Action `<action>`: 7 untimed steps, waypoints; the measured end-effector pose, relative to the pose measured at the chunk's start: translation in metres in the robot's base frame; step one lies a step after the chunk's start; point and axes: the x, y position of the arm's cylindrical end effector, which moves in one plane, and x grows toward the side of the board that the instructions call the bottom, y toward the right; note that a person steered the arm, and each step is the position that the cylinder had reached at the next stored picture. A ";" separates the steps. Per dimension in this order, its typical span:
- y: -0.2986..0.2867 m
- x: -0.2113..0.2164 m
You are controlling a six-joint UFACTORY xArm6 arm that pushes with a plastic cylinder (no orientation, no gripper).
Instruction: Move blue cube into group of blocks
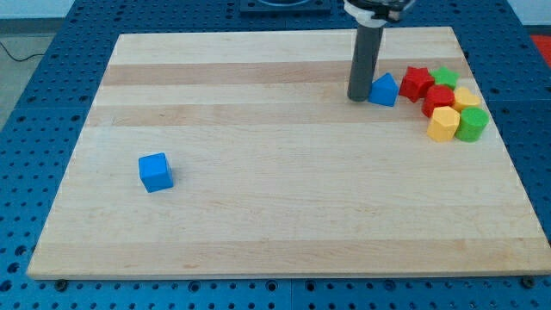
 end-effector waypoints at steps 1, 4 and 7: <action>0.014 0.001; -0.045 0.137; -0.302 0.158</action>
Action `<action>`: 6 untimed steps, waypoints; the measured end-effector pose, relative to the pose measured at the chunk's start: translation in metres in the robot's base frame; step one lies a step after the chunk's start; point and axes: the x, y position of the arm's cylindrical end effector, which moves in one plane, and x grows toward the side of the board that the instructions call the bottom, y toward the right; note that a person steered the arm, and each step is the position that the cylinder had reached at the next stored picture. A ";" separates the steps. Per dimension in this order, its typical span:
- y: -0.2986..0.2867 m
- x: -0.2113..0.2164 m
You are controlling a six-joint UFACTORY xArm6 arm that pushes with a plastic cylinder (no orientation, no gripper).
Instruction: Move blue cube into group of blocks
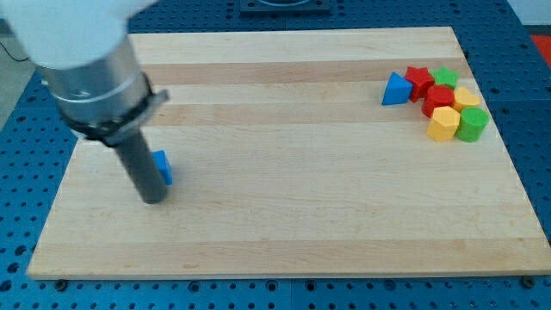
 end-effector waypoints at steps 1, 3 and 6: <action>0.005 -0.032; -0.027 -0.028; 0.031 -0.055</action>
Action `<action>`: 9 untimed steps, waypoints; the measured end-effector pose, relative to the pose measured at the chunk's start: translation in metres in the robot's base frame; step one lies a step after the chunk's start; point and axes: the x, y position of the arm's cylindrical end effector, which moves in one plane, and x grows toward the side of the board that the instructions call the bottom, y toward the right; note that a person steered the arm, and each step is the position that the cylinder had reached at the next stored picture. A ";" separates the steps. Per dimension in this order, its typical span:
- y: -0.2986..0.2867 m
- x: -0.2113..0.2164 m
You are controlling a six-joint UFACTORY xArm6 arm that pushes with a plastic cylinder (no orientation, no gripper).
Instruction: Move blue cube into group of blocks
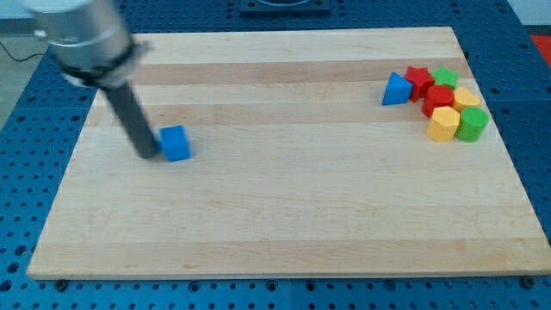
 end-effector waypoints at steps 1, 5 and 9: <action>0.101 0.006; 0.060 -0.024; 0.164 -0.025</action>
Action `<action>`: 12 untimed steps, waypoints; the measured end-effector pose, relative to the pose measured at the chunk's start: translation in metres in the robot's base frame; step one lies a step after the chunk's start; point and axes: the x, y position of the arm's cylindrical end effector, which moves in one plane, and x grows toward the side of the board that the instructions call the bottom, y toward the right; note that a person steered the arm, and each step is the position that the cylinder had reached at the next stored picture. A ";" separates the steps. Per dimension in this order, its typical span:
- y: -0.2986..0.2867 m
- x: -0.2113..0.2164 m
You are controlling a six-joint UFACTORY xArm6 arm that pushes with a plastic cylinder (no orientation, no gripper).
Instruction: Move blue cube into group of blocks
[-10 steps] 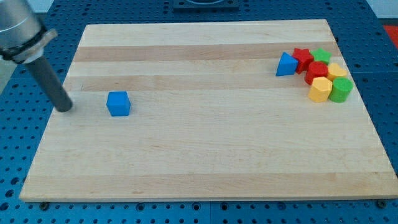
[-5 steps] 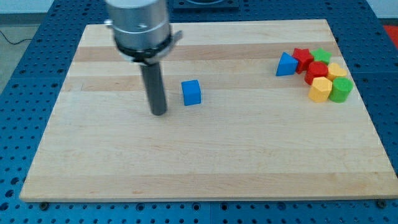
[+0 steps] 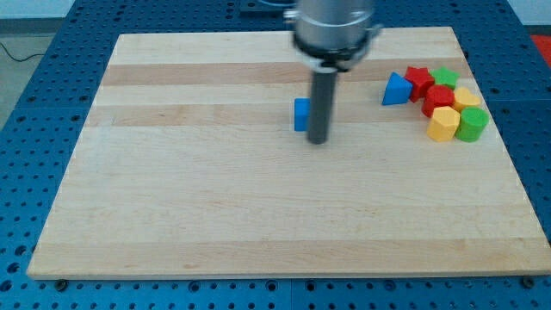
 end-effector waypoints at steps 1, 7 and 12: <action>-0.085 -0.008; 0.090 -0.020; 0.166 -0.032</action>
